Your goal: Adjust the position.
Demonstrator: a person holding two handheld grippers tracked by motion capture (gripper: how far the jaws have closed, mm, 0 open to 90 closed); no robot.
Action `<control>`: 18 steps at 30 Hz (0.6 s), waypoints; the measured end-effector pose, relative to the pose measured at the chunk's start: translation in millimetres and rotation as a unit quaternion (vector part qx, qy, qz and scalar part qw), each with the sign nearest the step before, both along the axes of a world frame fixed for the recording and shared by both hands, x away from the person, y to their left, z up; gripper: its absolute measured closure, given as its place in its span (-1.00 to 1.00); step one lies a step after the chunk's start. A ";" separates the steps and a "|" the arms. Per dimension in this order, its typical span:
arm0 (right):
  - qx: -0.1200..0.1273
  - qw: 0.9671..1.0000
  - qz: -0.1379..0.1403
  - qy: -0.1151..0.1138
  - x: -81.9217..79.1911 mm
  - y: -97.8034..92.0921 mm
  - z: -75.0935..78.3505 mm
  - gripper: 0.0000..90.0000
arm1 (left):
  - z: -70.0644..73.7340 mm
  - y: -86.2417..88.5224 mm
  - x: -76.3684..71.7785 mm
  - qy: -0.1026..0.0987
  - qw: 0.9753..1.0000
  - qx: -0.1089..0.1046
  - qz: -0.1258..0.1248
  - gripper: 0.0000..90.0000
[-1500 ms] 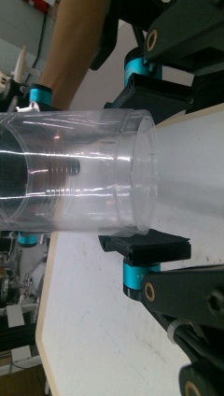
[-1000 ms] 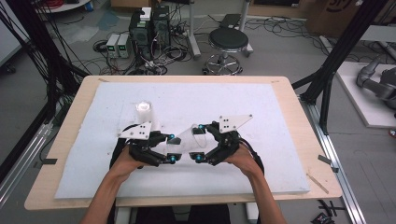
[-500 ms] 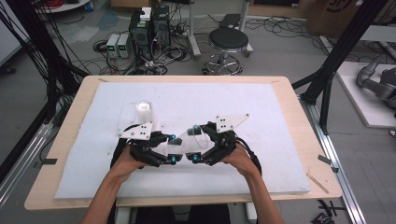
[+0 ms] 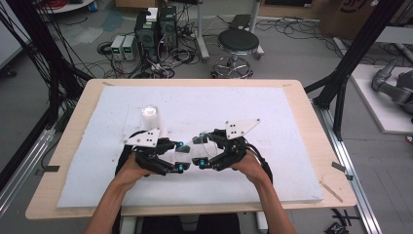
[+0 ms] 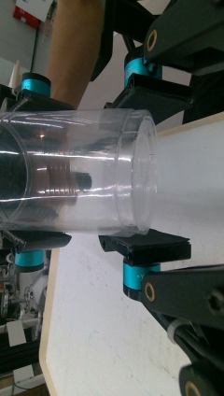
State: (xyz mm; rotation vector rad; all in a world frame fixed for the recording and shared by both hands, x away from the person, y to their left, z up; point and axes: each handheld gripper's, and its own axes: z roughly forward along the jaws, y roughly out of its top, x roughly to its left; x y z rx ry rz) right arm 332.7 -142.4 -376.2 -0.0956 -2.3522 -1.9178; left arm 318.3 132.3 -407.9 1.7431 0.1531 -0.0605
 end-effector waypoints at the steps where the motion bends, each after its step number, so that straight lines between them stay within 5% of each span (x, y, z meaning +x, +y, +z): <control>1: 0.002 1.000 0.000 -0.004 0.5 0.2 -0.1 -0.31 | 0.0 0.1 0.0 0.000 1.000 0.000 0.000 -0.07; 7: 0.004 1.000 0.000 -0.001 -0.3 -0.1 0.0 -0.28 | 0.0 -1.0 -0.6 0.000 1.000 0.003 -0.001 -0.14; 10: 0.007 1.000 0.000 -0.002 -0.3 -0.1 -0.2 -0.28 | 0.7 -4.4 0.3 0.022 0.999 0.017 0.021 -0.85; 13: 0.006 1.000 -0.002 0.000 -0.3 -0.9 -0.5 -0.28 | 1.9 -3.1 -0.5 0.016 1.000 0.008 0.019 -0.96; 18: 0.005 1.000 -0.006 -0.001 -0.1 -2.8 -0.5 -0.27 | 4.0 0.2 -3.2 0.009 0.999 0.023 0.041 -0.96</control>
